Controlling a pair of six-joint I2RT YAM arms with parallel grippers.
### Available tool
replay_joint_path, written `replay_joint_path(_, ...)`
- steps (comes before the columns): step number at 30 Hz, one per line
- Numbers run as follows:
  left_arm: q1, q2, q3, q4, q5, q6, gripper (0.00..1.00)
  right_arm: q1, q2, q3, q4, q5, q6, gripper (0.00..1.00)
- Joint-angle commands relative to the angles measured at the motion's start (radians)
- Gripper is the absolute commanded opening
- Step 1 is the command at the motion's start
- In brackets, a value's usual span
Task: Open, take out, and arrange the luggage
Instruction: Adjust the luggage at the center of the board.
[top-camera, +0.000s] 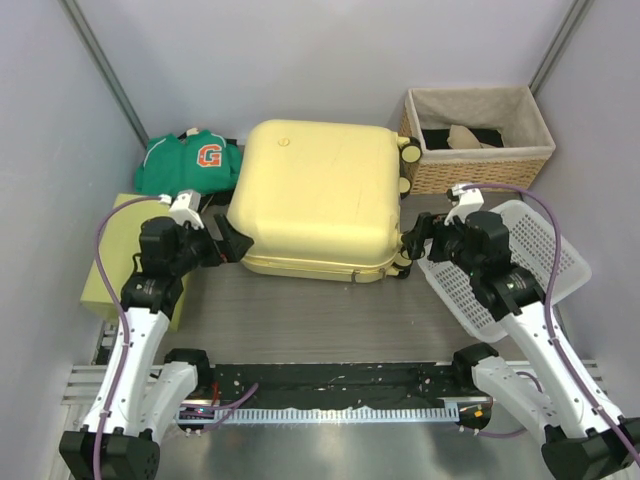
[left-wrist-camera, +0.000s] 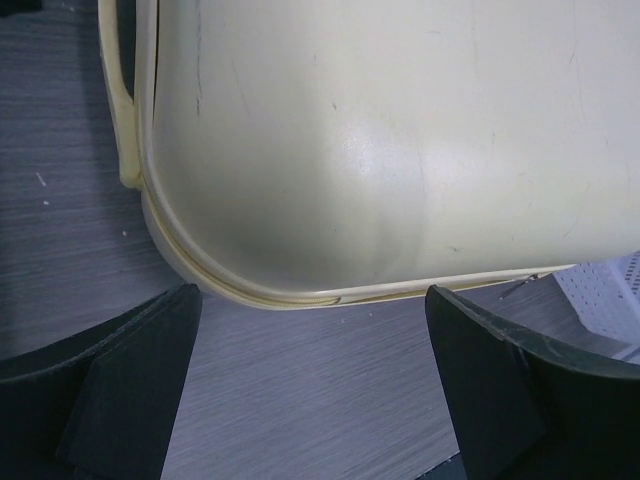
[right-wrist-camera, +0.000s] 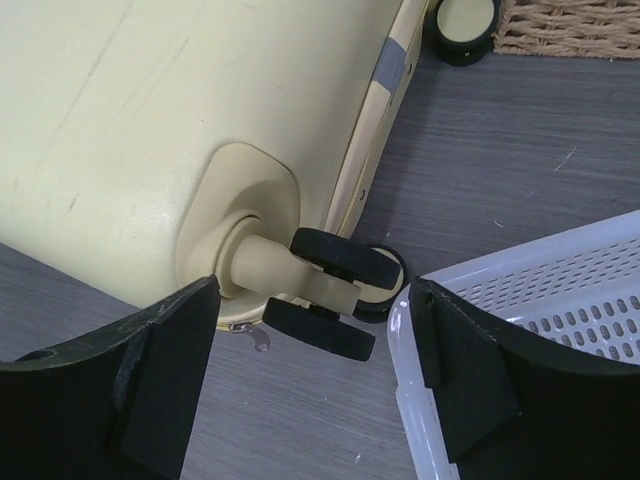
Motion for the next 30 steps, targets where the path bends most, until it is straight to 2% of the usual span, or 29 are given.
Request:
replay_joint_path(1,0.003,-0.025,-0.034,0.080,0.021,-0.104,1.00,0.008,0.036,0.016,0.028,0.017,-0.024,0.84)
replay_joint_path(10,0.003,-0.024,-0.105,0.154,-0.025,-0.216,1.00,0.030,0.087,0.019,0.016,0.051,-0.014,0.81)
replay_joint_path(21,0.003,-0.024,-0.148,0.166,-0.092,-0.250,1.00,0.099,0.127,0.013,-0.019,0.149,0.021,0.74)
replay_joint_path(25,0.003,-0.031,-0.152,0.162,-0.108,-0.251,1.00,0.128,0.100,-0.046,-0.002,0.201,0.053,0.75)
replay_joint_path(30,0.003,-0.024,-0.158,0.171,-0.108,-0.254,1.00,0.141,0.108,-0.045,0.051,0.254,0.035,0.79)
